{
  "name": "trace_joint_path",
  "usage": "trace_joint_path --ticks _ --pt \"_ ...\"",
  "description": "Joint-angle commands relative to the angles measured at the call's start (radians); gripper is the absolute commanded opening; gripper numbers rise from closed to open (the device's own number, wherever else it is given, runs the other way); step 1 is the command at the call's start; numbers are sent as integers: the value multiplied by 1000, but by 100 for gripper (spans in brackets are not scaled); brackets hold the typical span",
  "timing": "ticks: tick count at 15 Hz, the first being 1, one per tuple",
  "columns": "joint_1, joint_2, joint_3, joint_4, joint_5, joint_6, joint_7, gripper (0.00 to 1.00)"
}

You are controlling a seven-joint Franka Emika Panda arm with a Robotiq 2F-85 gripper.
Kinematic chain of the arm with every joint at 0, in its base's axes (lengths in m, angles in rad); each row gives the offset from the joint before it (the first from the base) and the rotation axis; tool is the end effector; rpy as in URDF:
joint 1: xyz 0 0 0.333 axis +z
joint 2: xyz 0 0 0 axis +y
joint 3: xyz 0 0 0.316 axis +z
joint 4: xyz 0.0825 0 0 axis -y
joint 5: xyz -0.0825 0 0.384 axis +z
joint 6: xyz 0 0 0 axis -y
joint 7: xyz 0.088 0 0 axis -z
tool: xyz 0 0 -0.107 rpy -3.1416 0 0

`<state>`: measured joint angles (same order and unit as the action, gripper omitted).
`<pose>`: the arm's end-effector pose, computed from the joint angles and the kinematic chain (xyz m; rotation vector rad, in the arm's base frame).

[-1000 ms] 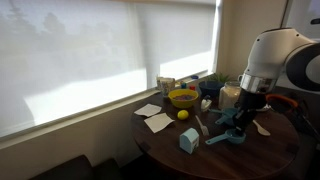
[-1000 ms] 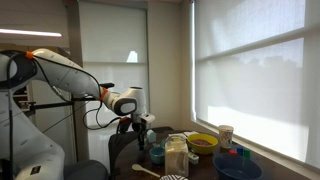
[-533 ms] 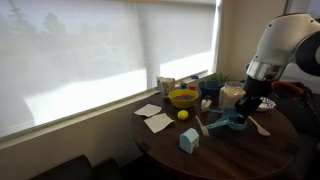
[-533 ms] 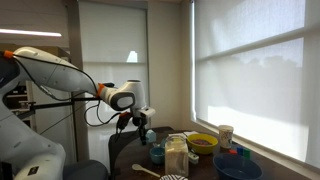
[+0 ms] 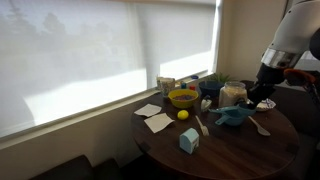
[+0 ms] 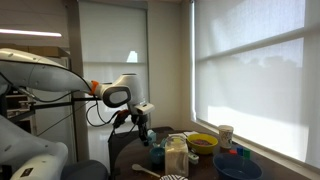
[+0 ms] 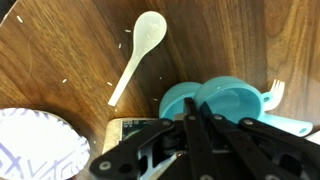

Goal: Put the middle blue ladle in the blue ladle on the right and then pick up the smaller ladle on the left and put it in the blue ladle on the right

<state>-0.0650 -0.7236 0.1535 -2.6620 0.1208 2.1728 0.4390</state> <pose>0.3506 0.0370 0.4768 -2.9892 0.6588 -0.3419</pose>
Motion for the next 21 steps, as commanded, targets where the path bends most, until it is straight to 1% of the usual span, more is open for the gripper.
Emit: trace_joint_path --ticks 1,7,11,18,19,20,21 --pt "-37 -5 -6 -33 -26 51 14 1" --pt "-64 12 -7 -71 -32 170 11 1" --pt "-58 52 -1 -78 -21 244 13 1" --pt "-55 111 5 -70 -22 310 17 1" --pt "-54 116 6 -69 -23 315 18 15" --pt "-57 119 10 -68 -26 320 24 32" --pt "-56 118 11 -67 -26 322 25 38"
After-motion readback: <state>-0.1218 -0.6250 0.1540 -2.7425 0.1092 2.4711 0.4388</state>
